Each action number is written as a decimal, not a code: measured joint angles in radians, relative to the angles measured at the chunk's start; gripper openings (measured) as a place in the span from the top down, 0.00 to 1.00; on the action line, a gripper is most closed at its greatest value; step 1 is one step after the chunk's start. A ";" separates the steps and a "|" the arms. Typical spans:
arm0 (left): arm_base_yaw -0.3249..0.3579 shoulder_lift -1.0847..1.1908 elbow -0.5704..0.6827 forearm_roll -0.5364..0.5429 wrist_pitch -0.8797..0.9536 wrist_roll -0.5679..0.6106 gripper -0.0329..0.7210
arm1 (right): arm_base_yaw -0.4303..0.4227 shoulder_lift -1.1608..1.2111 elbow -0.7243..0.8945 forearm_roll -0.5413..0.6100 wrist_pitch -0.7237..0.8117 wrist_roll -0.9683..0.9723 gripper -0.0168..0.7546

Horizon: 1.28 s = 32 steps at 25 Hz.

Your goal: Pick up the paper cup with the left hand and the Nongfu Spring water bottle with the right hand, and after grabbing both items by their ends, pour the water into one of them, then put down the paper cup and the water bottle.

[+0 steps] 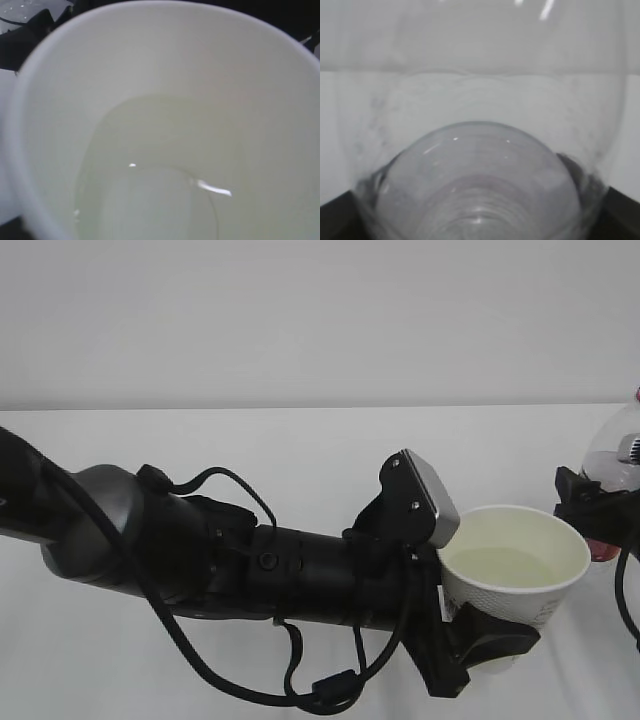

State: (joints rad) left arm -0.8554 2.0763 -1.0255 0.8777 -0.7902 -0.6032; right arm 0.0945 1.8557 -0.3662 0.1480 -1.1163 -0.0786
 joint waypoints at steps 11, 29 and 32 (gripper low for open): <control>0.000 0.000 0.000 0.000 0.000 0.000 0.29 | 0.000 -0.004 0.093 -0.002 -0.021 0.059 0.12; 0.000 0.000 0.000 0.000 0.000 0.000 0.29 | 0.000 -0.166 0.213 -0.008 -0.026 0.085 0.12; 0.000 0.000 0.000 0.000 0.000 0.000 0.29 | 0.000 -0.207 0.237 -0.030 -0.026 0.120 0.12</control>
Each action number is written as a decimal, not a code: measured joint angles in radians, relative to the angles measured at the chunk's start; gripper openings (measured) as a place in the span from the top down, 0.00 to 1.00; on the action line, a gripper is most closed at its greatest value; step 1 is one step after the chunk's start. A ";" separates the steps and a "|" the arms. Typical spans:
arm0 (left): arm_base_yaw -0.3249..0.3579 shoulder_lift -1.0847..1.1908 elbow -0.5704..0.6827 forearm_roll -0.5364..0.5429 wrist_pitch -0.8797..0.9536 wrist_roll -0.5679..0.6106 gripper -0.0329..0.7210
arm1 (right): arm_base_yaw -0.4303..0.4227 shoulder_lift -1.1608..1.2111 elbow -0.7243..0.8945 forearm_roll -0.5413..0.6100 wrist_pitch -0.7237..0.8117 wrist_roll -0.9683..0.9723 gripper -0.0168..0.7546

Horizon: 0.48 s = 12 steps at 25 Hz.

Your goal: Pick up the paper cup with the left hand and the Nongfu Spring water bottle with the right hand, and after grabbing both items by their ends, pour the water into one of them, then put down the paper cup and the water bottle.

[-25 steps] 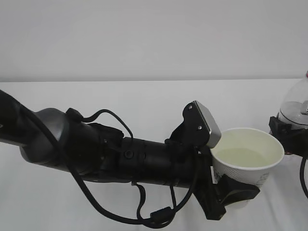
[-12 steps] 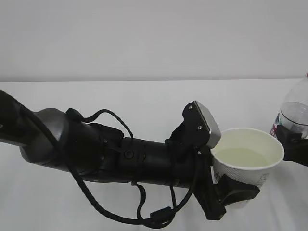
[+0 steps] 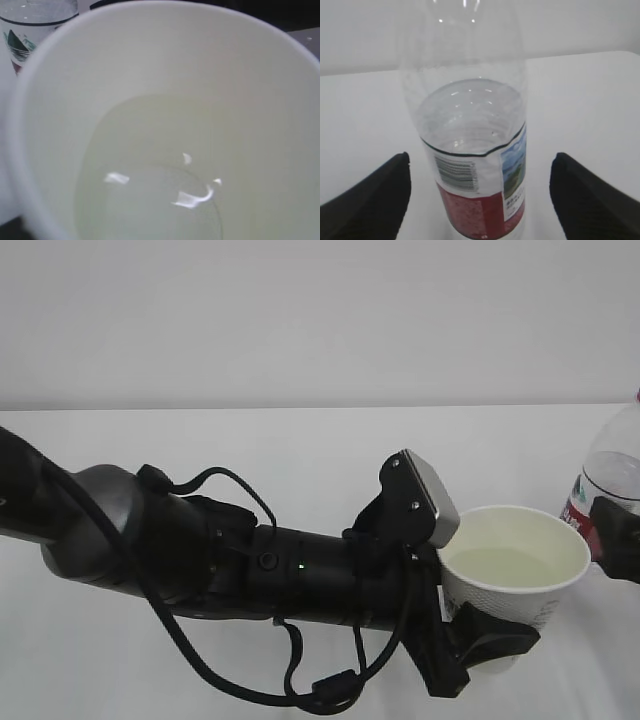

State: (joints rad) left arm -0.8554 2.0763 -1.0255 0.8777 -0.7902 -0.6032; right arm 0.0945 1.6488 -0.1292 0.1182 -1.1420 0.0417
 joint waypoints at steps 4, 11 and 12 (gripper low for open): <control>0.000 0.000 0.000 0.000 0.000 0.000 0.29 | 0.000 -0.073 0.014 -0.026 0.021 0.021 0.12; 0.000 0.000 0.000 -0.004 0.000 0.000 0.29 | 0.000 -0.201 0.019 -0.034 0.144 0.026 0.12; 0.000 0.000 0.000 -0.006 0.000 0.000 0.29 | 0.000 -0.219 0.019 -0.034 0.164 0.026 0.12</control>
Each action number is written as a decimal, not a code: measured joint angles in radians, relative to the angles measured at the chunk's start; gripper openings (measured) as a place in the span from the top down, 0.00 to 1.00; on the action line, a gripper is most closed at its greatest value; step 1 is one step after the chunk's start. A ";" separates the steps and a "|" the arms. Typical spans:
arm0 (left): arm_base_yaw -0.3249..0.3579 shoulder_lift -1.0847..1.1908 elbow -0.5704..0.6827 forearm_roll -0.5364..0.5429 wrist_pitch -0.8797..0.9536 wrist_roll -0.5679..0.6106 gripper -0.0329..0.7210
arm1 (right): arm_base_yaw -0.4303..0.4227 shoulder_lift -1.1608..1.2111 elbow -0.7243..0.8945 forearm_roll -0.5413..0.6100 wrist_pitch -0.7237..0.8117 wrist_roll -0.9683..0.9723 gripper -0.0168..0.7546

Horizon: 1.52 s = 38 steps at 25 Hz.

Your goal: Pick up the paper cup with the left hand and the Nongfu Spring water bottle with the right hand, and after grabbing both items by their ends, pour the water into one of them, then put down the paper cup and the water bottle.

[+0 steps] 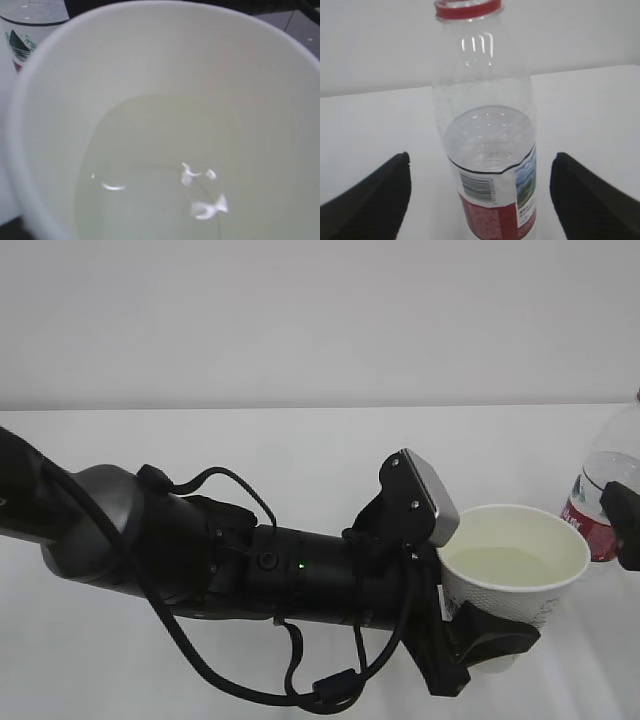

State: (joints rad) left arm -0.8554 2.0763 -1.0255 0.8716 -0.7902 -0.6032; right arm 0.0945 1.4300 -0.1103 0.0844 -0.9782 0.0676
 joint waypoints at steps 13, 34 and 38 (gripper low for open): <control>0.037 0.000 0.000 -0.126 0.024 0.000 0.29 | 0.000 -0.201 -0.019 -0.061 0.226 0.000 0.12; 0.243 0.013 0.010 -0.113 -0.079 0.000 0.29 | 0.000 -0.209 -0.175 -0.143 0.354 -0.002 0.15; 0.281 0.013 0.054 -0.091 -0.126 0.000 0.30 | 0.000 -0.209 -0.175 -0.145 0.356 -0.002 0.15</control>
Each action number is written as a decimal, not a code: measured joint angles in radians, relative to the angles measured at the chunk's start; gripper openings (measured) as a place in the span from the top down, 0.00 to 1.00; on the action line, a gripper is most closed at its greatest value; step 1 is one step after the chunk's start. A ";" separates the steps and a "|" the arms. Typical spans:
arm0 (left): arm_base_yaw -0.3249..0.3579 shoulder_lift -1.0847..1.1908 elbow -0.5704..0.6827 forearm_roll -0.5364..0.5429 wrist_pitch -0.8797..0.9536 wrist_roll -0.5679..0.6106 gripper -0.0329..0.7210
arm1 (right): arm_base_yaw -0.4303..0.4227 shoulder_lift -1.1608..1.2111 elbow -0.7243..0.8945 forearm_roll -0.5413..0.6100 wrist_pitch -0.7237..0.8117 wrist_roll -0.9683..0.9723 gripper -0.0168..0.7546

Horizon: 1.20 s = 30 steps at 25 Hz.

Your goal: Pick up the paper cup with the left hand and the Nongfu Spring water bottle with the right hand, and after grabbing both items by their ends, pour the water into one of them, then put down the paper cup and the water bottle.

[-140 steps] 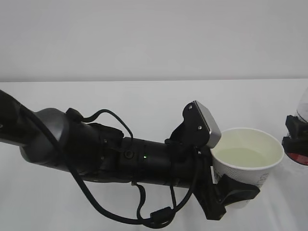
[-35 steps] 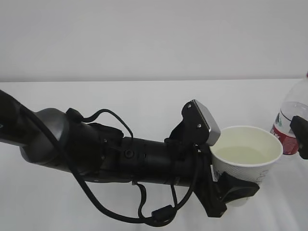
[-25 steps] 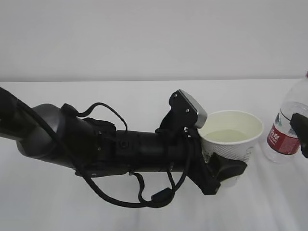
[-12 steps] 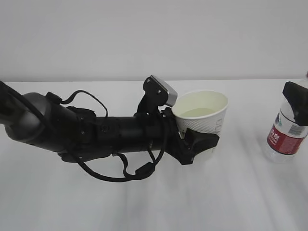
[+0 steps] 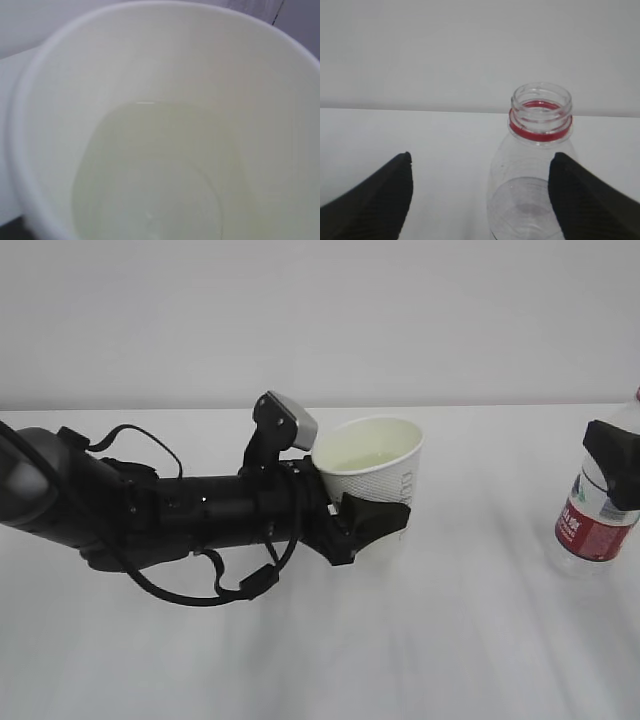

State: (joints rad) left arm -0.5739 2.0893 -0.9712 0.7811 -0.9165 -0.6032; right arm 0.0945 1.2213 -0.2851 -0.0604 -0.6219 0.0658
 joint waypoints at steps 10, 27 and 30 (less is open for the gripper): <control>0.120 0.000 0.056 0.004 -0.018 0.000 0.30 | 0.000 0.000 0.000 0.000 0.004 0.000 0.16; 0.223 0.000 0.206 -0.183 -0.176 0.182 0.31 | 0.000 0.000 0.000 0.000 0.004 -0.002 0.18; 0.240 0.000 0.255 -0.269 -0.189 0.216 0.31 | 0.000 0.000 0.000 0.000 0.004 -0.002 0.19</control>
State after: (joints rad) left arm -0.3340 2.0893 -0.7161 0.5124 -1.1056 -0.3869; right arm 0.0945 1.2213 -0.2851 -0.0604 -0.6177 0.0641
